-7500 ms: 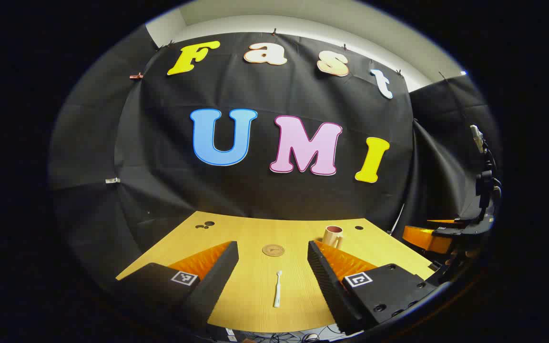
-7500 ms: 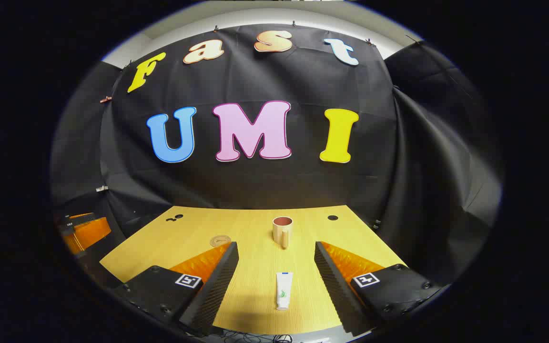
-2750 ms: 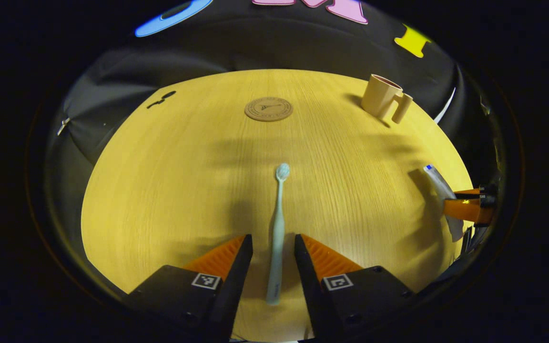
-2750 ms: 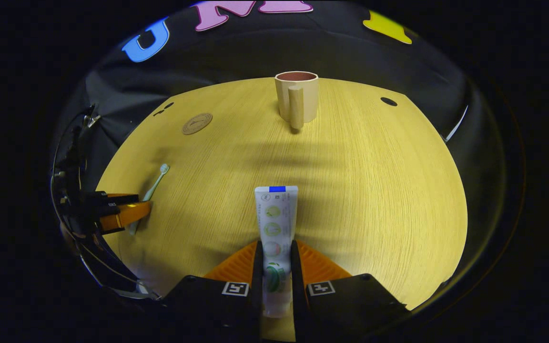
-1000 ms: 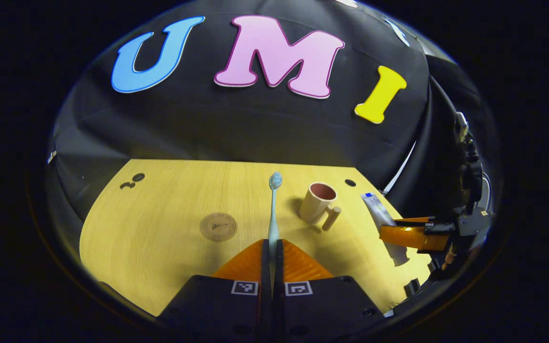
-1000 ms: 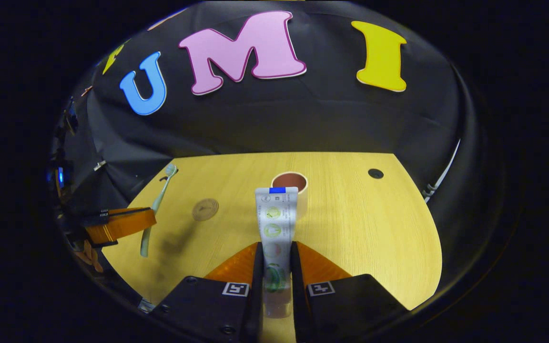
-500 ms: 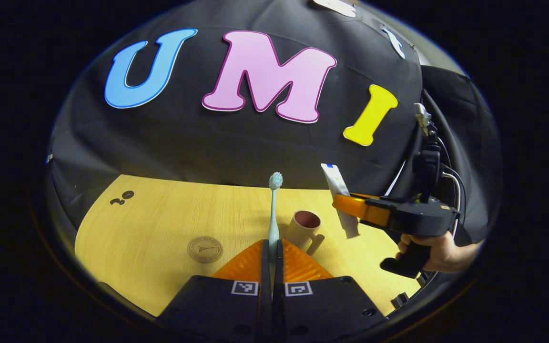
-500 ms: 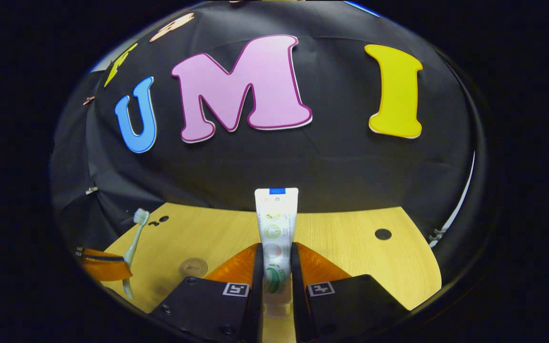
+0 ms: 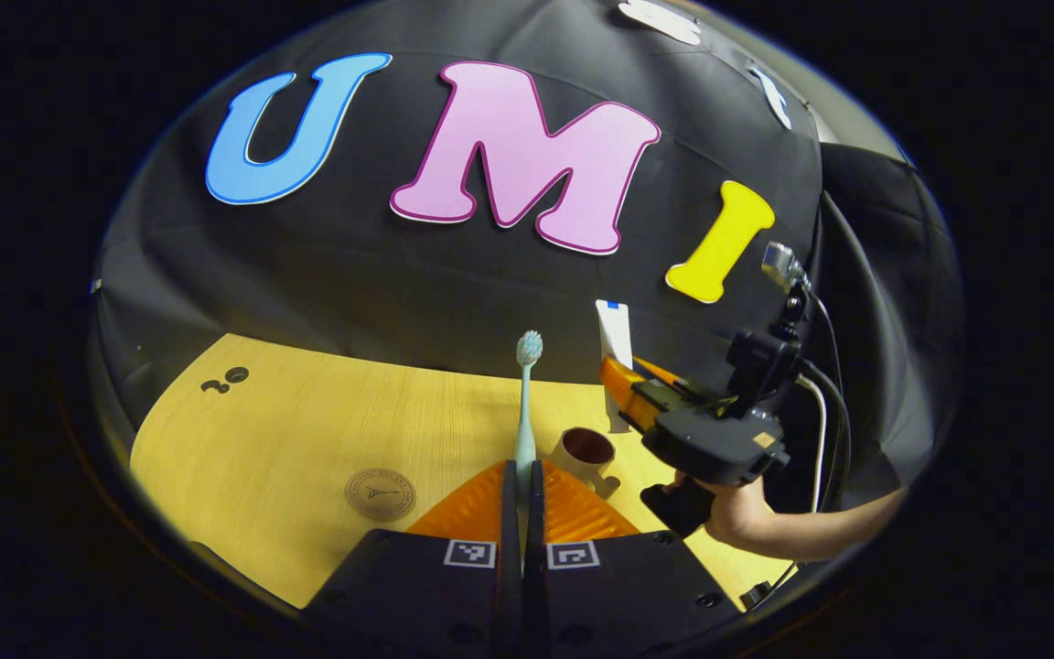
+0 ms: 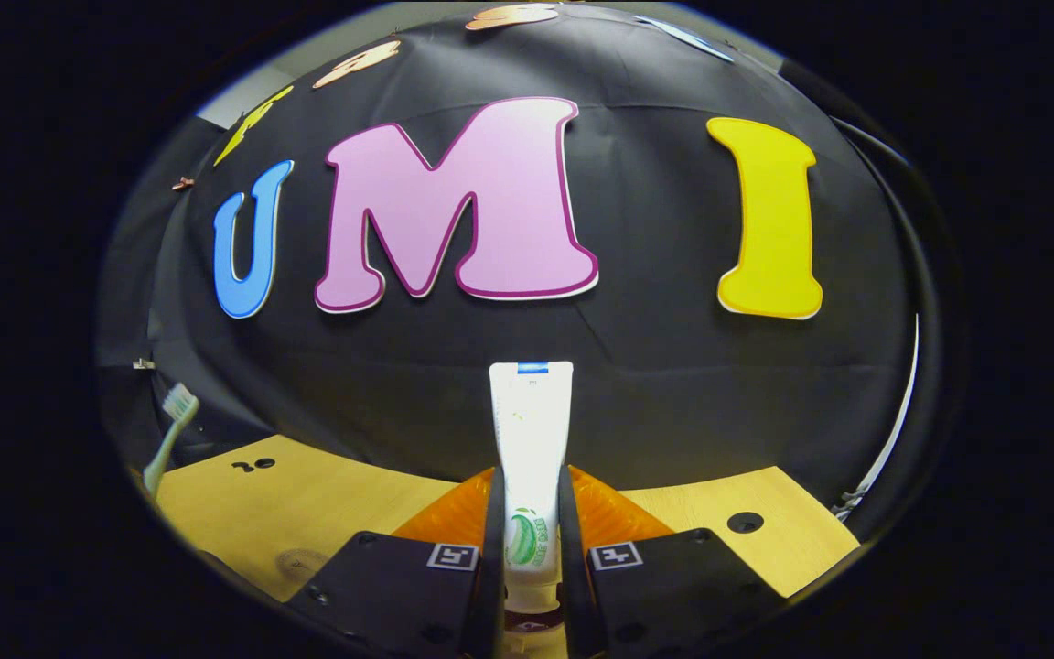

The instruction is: Put the toothbrush and toothpaste on the desktop into the cup, then pick up the cup and place it on the coaster on the desktop.

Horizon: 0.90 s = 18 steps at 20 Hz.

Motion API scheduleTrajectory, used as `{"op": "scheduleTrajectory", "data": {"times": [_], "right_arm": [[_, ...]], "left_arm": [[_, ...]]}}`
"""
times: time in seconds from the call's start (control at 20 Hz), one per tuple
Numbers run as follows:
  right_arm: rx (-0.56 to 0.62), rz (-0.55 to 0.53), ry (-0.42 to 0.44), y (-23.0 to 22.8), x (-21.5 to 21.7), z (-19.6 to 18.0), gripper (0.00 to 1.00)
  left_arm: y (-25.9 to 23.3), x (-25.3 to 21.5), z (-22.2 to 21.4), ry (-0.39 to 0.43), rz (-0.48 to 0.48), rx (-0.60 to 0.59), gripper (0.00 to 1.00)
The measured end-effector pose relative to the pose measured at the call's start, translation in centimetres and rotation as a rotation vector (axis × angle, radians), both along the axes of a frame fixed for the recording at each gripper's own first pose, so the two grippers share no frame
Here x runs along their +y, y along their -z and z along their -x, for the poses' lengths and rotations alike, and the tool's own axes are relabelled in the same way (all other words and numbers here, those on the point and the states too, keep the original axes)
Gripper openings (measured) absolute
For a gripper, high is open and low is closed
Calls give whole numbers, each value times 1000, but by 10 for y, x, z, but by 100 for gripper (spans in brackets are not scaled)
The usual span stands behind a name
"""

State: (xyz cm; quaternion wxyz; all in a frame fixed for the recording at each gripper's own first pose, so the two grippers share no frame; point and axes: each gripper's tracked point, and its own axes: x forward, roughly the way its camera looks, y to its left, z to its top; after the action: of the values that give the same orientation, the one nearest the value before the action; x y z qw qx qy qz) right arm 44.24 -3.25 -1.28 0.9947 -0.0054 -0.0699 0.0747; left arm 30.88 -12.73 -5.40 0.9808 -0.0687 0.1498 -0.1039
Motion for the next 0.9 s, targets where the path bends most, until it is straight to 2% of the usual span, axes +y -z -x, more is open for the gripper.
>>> {"op": "scheduleTrajectory", "data": {"times": [0.65, 0.7, 0.75, 0.9], "right_arm": [[-27, 18, 31, 56, -8, -9, 29], [-21, 14, 34, 60, -9, -10, 25], [-16, 13, 37, 64, -11, -11, 31], [-15, 2, 44, 68, -15, -6, 36]], "left_arm": [[-9, -15, -20, 10, 38, -23, 6], [-8, -17, -21, 14, 39, -22, 6], [-8, -19, -21, 14, 39, -23, 6], [-5, -23, -22, 14, 41, -21, 6]]}}
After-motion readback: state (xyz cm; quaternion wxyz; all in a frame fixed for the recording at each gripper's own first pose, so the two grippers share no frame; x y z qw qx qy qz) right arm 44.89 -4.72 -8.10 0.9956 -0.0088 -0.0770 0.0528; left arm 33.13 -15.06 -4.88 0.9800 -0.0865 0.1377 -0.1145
